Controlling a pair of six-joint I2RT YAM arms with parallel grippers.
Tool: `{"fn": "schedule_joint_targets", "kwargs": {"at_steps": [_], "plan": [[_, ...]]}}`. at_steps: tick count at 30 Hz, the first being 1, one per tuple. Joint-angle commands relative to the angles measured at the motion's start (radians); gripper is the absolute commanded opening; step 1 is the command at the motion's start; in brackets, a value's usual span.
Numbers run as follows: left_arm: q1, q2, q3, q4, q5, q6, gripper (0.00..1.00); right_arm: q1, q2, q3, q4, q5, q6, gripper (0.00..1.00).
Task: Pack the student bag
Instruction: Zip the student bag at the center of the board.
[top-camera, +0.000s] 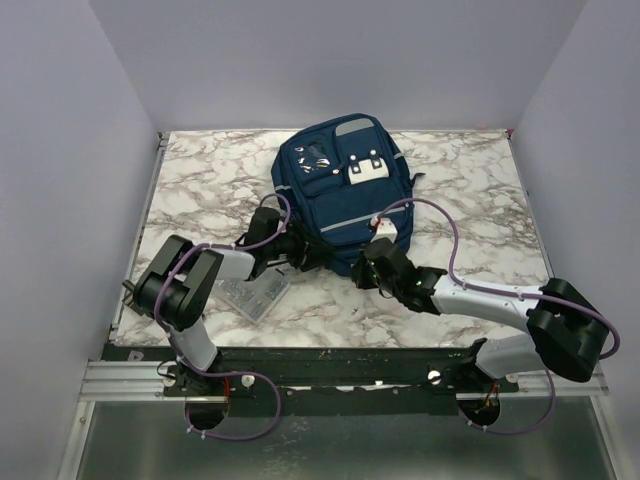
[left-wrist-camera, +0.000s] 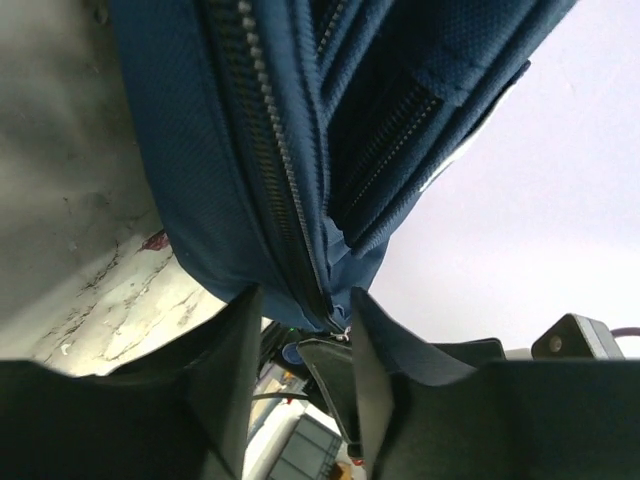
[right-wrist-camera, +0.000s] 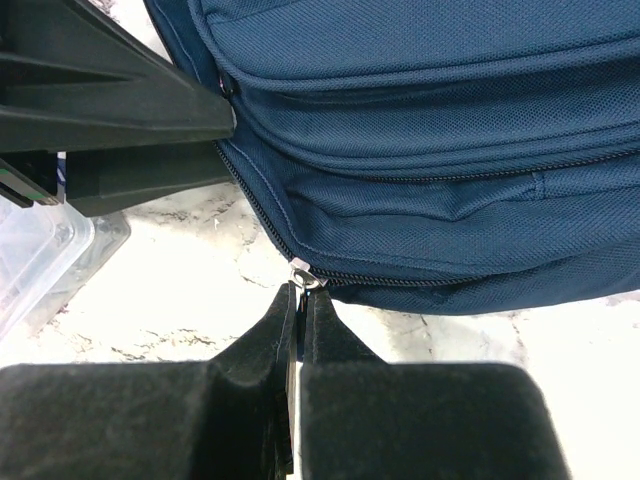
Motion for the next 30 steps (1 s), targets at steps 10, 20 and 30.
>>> {"fn": "schedule_joint_targets", "kwargs": {"at_steps": [10,20,30], "plan": [[0.085,-0.028,0.049,-0.009,-0.048,0.166,0.0,0.005,0.013,0.124,-0.34,0.004,-0.076,0.0],[0.213,-0.191,0.127,-0.316,-0.082,0.455,0.0,-0.003,0.05,0.179,-0.627,0.224,-0.002,0.0],[0.23,-0.283,0.163,-0.469,-0.076,0.667,0.0,-0.273,0.147,0.202,-0.418,0.295,-0.209,0.0]]}}
